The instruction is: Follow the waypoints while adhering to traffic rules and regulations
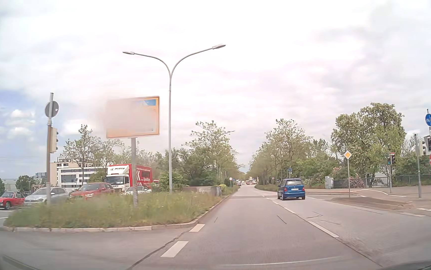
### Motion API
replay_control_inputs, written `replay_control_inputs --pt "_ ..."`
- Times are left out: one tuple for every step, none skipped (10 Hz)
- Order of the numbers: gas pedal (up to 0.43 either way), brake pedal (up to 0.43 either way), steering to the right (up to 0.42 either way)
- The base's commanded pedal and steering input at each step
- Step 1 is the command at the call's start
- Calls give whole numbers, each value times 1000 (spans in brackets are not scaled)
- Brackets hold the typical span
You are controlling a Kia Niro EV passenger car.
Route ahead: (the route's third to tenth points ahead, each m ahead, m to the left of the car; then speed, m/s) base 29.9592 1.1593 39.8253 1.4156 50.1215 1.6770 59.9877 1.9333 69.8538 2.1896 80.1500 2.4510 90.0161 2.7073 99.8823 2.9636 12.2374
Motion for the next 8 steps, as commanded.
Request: replay_control_inputs --pt "150 0 -4" --pt "150 0 -4" --pt "138 0 -5" --pt "138 0 -5" --pt "130 0 -7" --pt "118 0 -9" --pt "118 0 -10" --pt "110 0 -10"
